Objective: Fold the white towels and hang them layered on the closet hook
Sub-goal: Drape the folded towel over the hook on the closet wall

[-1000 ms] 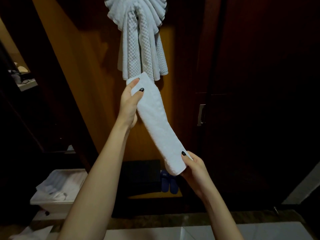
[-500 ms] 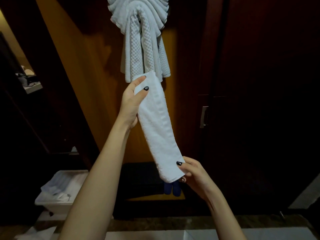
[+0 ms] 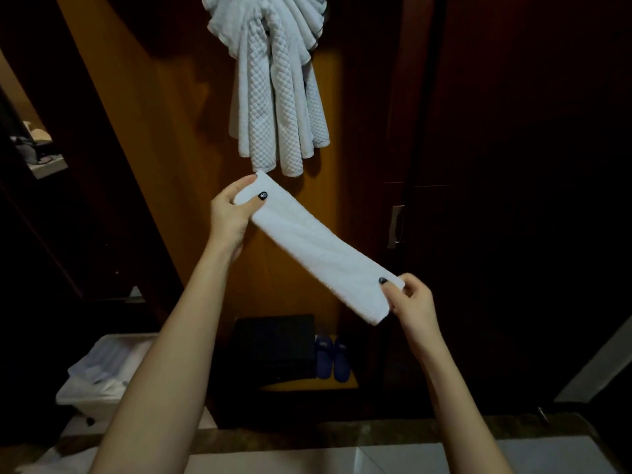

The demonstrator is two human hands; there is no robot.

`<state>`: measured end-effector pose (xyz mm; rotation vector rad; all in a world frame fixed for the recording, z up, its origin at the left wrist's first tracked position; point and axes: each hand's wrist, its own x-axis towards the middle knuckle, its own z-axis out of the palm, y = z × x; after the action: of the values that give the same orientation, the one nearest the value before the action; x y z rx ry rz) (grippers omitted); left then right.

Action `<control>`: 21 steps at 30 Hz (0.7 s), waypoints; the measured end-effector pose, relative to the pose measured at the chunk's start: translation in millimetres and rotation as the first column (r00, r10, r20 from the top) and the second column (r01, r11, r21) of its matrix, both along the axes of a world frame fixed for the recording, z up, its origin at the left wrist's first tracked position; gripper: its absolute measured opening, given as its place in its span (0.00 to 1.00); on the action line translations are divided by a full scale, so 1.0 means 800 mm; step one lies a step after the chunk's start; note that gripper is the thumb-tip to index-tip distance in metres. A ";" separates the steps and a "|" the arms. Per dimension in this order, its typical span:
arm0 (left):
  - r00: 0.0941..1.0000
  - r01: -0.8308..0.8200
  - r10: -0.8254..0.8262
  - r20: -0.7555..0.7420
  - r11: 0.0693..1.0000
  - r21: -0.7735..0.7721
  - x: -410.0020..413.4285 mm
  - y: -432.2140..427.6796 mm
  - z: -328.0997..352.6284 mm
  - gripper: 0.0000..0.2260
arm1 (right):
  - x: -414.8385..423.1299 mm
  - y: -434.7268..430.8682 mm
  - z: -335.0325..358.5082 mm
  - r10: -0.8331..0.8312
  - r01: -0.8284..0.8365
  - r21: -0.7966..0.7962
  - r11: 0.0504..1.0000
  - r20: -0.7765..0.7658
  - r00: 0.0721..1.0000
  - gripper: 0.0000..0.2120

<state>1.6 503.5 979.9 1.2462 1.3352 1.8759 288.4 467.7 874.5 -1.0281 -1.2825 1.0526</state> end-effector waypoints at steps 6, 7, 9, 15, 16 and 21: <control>0.970 0.222 -0.237 -0.054 0.954 -0.203 -0.037 -0.007 -0.007 0.13 | 0.015 0.019 0.018 -0.055 0.056 0.024 0.998 -0.042 0.998 0.12; 0.964 0.236 -0.259 -0.067 0.941 -0.241 -0.044 -0.007 -0.005 0.13 | 0.016 0.023 0.024 -0.035 0.035 -0.002 0.999 -0.051 0.998 0.14; 0.959 0.218 -0.257 -0.120 0.938 -0.268 -0.054 -0.003 0.000 0.13 | 0.017 0.032 0.036 0.025 -0.029 -0.078 0.997 -0.057 0.998 0.15; 0.922 0.124 -0.198 -0.333 0.965 -0.229 -0.075 0.011 0.025 0.11 | 0.006 0.067 0.056 0.169 -0.164 -0.125 0.979 0.034 0.985 0.12; 0.904 0.125 -0.208 -0.374 0.964 -0.235 -0.081 0.015 0.029 0.10 | 0.003 0.076 0.060 0.145 -0.140 -0.102 0.985 0.043 0.989 0.11; 0.912 0.034 -0.089 -0.402 0.989 -0.142 -0.104 0.039 0.050 0.11 | -0.023 0.120 0.113 0.083 -0.083 -0.019 0.996 0.040 0.996 0.13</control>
<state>-82.0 534.9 1020.0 1.6498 1.5788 1.5045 269.8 563.8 964.6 -1.0214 -1.3610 1.1125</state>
